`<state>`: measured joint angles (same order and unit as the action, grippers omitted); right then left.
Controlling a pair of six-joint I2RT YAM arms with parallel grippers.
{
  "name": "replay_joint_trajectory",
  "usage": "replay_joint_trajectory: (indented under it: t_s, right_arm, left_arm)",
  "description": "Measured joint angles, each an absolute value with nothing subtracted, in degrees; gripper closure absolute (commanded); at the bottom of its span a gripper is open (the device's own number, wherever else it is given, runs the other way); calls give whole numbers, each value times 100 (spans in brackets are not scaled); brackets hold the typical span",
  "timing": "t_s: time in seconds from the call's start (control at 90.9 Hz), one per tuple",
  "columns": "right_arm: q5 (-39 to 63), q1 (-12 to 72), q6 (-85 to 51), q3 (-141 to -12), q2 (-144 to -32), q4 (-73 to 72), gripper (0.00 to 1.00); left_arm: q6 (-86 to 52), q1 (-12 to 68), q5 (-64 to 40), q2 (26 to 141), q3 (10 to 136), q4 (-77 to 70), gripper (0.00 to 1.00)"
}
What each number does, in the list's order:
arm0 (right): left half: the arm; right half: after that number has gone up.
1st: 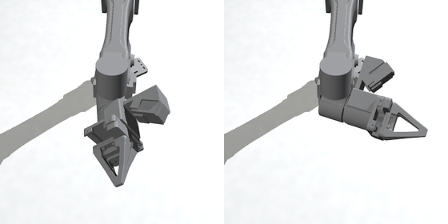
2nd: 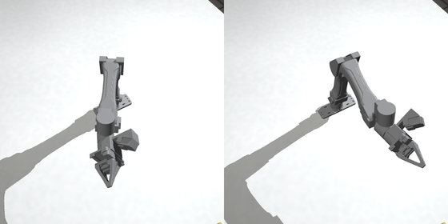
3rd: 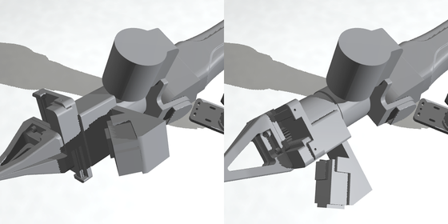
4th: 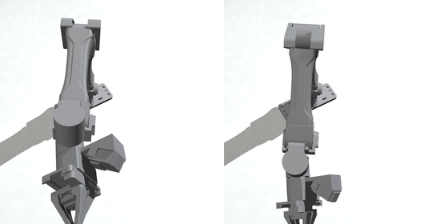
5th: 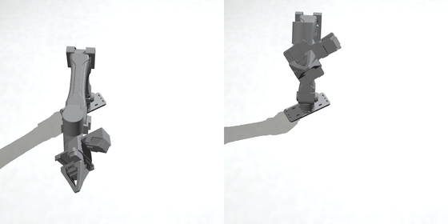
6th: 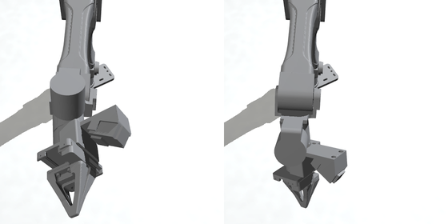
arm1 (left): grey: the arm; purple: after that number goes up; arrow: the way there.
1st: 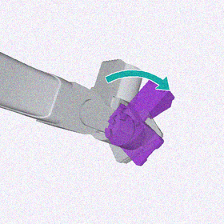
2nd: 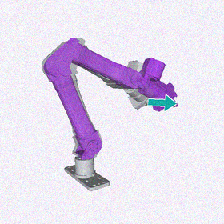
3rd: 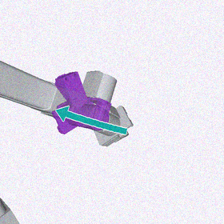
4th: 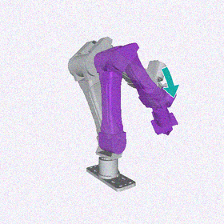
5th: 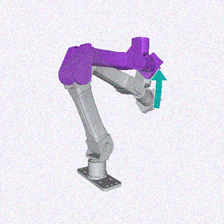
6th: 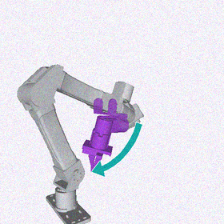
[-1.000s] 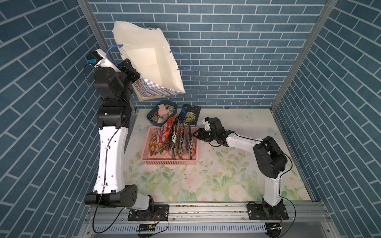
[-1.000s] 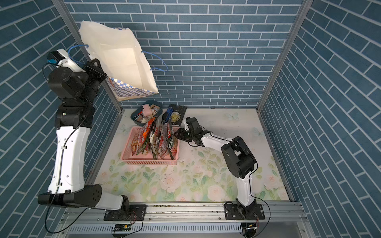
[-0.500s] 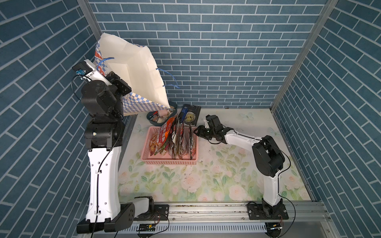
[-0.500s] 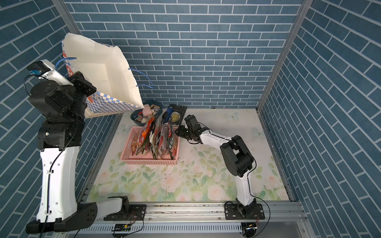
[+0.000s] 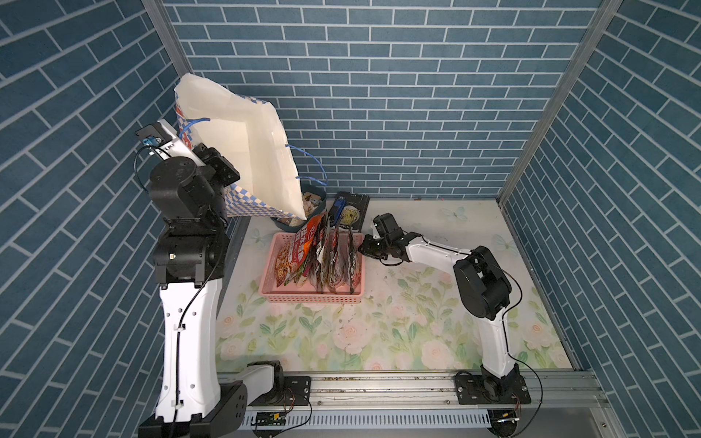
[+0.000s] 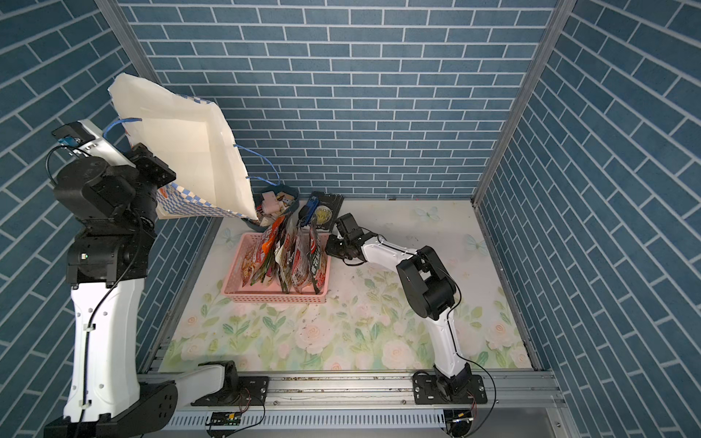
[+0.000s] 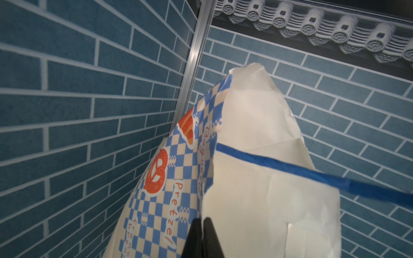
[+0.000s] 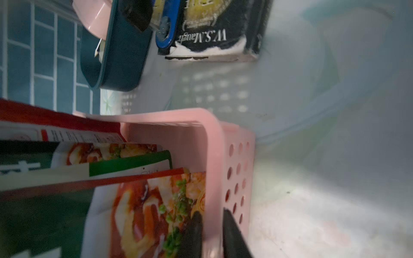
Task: Place the condiment packets inside the bag
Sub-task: Move the storage box to the center of the board.
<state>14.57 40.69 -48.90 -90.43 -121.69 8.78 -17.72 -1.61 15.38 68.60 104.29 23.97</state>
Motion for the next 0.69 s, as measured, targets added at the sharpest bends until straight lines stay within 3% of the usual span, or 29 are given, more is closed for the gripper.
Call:
replay_joint_trajectory:
  t_s: [0.33, 0.693]
  right_arm:
    - [1758, 3293, -4283, -8698, -11854, 1210, 100]
    - [2025, 202, -2156, -8053, -11150, 2049, 100]
  left_arm:
    - [-1706, -161, 1221, 6825, 10447, 2773, 100]
    - [-1949, -163, -486, 6799, 10180, 3157, 100]
